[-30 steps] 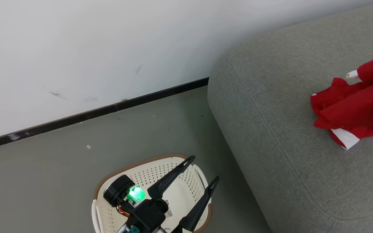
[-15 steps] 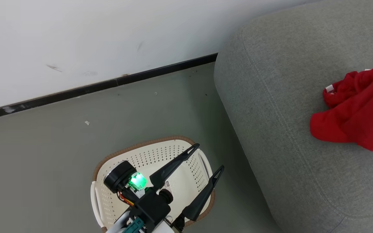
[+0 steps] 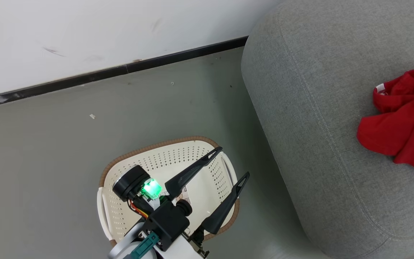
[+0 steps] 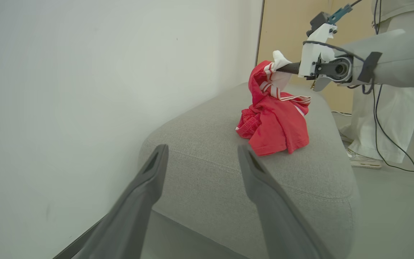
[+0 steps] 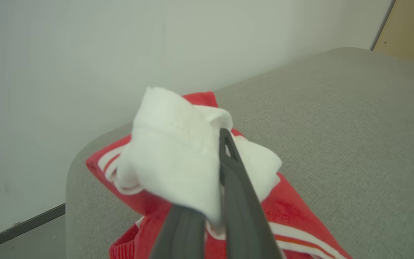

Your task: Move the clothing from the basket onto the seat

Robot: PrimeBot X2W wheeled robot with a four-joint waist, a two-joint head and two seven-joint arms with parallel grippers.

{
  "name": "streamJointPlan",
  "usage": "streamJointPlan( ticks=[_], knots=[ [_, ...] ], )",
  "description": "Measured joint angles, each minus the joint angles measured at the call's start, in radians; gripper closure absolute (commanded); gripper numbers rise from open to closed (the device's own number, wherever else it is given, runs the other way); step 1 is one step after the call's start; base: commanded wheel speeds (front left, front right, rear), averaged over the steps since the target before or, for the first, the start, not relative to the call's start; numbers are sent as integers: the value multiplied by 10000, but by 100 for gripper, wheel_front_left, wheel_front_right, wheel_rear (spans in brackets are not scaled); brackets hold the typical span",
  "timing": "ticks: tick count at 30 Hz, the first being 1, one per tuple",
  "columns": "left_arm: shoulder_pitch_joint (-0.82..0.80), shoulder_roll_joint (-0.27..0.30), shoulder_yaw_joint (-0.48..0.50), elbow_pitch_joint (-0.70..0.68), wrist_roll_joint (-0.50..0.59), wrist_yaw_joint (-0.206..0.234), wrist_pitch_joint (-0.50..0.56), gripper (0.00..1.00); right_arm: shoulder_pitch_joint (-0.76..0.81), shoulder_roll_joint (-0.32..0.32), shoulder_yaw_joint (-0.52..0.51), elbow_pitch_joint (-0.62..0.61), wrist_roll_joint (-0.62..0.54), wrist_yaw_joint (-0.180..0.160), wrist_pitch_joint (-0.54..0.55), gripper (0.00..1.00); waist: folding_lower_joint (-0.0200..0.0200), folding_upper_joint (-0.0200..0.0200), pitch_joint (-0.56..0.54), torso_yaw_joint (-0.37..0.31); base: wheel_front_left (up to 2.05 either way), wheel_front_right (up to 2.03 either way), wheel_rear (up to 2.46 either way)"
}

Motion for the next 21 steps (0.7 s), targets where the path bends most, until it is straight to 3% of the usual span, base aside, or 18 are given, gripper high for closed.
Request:
streamJointPlan(
  ticks=[11,13,15,16,17,21],
  knots=[
    [-172,150,73,205,19,-79,-12,0,10,410,523,725,-86,0,-209,100,0,0,120,-119,0,0,0],
    [-172,150,75,251,19,-79,-21,0,8,451,675,805,-73,0,-284,71,0,0,84,-148,0,0,0],
    [-172,150,75,286,17,-79,-23,0,12,497,754,924,-69,0,-288,51,0,0,49,-181,0,0,0],
    [-172,148,77,305,13,-79,-23,0,15,504,809,953,-59,0,-291,20,0,0,31,-199,0,0,0],
    [-171,146,77,316,0,-79,-23,0,15,506,872,974,12,0,-299,0,0,0,13,-217,0,0,0],
    [-170,138,86,385,-56,-79,-27,0,55,548,1093,1003,236,0,-332,0,0,0,-45,-308,0,0,0]
  ],
)
